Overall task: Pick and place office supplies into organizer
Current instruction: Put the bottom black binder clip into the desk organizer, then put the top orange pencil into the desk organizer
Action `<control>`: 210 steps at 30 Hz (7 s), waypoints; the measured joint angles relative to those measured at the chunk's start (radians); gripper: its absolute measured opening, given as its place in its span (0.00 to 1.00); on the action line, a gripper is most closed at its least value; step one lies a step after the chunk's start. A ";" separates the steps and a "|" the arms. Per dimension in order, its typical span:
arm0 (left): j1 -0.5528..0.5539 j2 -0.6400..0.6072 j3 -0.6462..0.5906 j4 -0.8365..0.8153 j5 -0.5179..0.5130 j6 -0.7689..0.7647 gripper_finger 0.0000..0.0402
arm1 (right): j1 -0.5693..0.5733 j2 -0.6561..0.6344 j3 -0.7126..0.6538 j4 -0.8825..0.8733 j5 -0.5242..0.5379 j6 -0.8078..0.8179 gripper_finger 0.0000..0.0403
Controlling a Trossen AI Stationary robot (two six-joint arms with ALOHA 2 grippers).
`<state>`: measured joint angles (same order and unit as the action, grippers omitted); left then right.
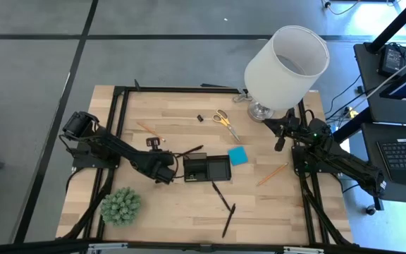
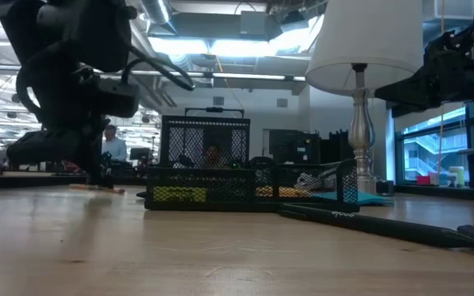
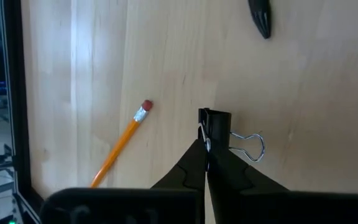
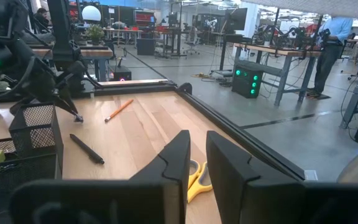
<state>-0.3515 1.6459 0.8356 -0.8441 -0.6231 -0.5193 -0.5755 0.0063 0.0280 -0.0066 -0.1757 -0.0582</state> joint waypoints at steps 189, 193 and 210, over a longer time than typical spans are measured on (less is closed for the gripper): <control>0.500 -0.051 0.200 -0.133 0.357 0.887 0.32 | 0.000 0.016 0.000 0.000 0.000 -0.002 0.14; 0.531 0.023 0.200 -0.137 0.358 0.934 0.32 | 0.000 0.018 0.000 0.000 0.000 -0.002 0.14; 0.584 0.108 0.199 -0.085 0.409 0.987 0.32 | 0.000 0.020 0.000 0.000 0.000 -0.003 0.14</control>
<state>0.2321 1.7535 1.0348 -0.9287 -0.2146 0.4676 -0.5758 0.0261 0.0277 -0.0071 -0.1757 -0.0608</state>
